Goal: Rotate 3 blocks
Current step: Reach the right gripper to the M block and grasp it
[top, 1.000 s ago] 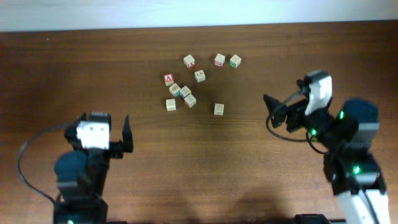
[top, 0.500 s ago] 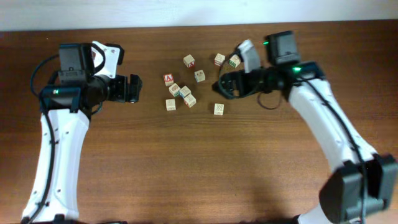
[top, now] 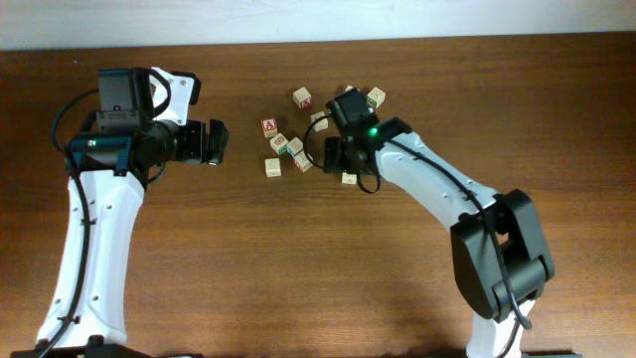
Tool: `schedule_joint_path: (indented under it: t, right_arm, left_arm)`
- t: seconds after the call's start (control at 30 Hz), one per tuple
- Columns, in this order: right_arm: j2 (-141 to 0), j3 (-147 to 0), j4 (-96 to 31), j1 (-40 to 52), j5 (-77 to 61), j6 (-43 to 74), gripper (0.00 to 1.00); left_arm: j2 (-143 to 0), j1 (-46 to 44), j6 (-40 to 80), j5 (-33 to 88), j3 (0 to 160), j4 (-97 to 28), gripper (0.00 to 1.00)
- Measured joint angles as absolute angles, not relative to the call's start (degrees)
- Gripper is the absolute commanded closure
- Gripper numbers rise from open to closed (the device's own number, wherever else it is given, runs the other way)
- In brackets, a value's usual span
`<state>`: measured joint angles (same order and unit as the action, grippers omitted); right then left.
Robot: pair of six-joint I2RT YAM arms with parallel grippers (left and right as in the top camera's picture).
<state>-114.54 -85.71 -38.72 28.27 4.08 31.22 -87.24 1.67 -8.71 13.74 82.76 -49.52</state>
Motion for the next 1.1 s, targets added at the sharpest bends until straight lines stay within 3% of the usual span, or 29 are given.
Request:
schedule_joint_path:
  t: [0.23,0.3,0.5,0.7,0.9,1.07,1.1]
  right_arm:
    - [-118.8,-85.7,-39.2,28.9,9.0,36.8,0.38]
    - [-119.2,-85.7,-39.1,28.9,8.5,37.3,0.55]
    - [-120.4,-85.7,-40.4,28.9,5.7,38.7,0.68]
    - [-120.4,-87.0,-42.0,28.9,3.1,34.7,0.68]
    - [-119.8,-94.9,-59.5,28.8,1.8,28.9,0.68]
    - [-119.7,-92.0,-61.6,28.8,1.8,26.2,0.67]
    - [-119.7,-90.8,-61.5,28.8,1.8,25.9,0.59]
  left_arm:
    - [-87.2,1.7,-8.7,13.7,82.8,-49.5,0.01]
    - [-87.2,1.7,-8.7,13.7,82.8,-49.5,0.01]
    - [-87.2,1.7,-8.7,13.8,82.8,-49.5,0.01]
    - [-87.2,1.7,-8.7,13.7,82.8,-49.5,0.01]
    - [-87.2,1.7,-8.7,13.7,82.8,-49.5,0.01]
    - [-87.3,1.7,-8.7,13.8,82.8,-49.5,0.01]
    - [-87.3,1.7,-8.7,13.7,82.8,-49.5,0.01]
